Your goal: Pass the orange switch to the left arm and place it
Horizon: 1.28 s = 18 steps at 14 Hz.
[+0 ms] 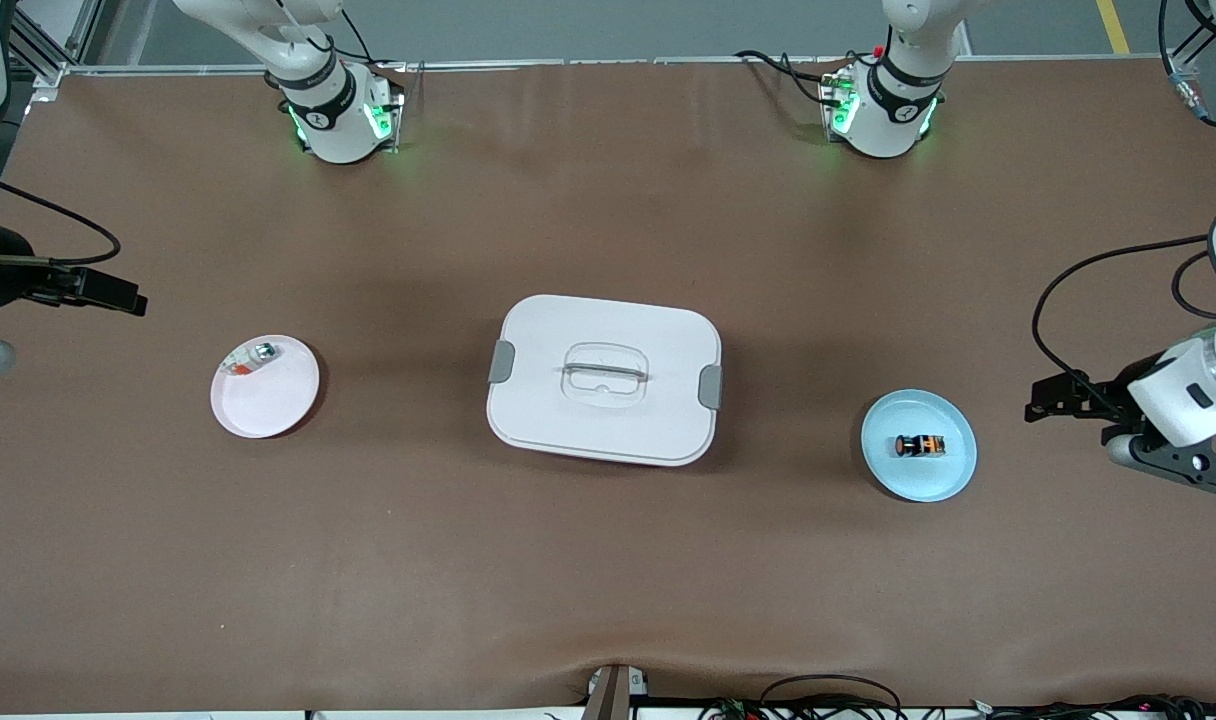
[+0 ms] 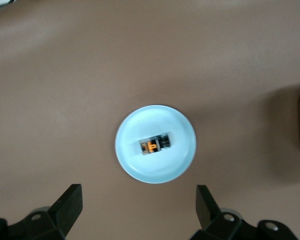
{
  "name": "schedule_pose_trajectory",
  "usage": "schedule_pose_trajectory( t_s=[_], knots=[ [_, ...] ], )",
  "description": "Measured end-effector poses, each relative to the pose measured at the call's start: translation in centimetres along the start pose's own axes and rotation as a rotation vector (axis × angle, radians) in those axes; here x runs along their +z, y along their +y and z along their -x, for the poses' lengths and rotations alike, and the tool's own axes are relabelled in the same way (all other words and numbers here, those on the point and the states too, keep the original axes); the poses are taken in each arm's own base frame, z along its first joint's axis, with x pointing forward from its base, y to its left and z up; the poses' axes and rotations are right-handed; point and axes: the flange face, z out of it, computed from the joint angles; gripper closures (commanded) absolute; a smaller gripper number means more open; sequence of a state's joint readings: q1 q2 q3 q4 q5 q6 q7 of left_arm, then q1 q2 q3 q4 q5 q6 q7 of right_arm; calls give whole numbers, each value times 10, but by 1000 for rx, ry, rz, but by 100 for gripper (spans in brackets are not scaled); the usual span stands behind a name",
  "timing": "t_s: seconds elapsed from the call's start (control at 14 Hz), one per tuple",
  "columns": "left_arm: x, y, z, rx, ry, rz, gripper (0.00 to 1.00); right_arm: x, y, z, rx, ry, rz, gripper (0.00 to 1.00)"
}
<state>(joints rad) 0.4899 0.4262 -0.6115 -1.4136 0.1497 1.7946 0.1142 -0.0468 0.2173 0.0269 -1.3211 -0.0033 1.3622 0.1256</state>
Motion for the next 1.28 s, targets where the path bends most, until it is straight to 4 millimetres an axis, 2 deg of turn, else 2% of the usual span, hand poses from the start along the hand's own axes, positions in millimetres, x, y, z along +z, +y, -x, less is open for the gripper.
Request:
schedule_pose_trajectory(
  t_s=[0.28,0.43,0.64,0.71,0.93,1.07,1.28],
  knots=[
    [-22,38,2,-173,9,-4,0,-9,12,5,25,16,-5,0],
    [-36,54,7,-190,7,-27,0,-17,14,10,28,29,-6,0],
    [-53,80,19,-198,-29,-123,0,-16,13,14,27,20,-5,0],
    [-63,84,25,-205,-31,-148,0,-14,13,15,26,16,-5,0],
    [-100,72,46,-253,-11,-203,0,-9,12,23,24,19,-5,0],
    [-120,71,65,-270,1,-218,0,-11,10,27,20,21,-5,0],
    [-131,85,94,-270,-4,-201,0,-14,10,30,20,27,-6,0]
  ],
)
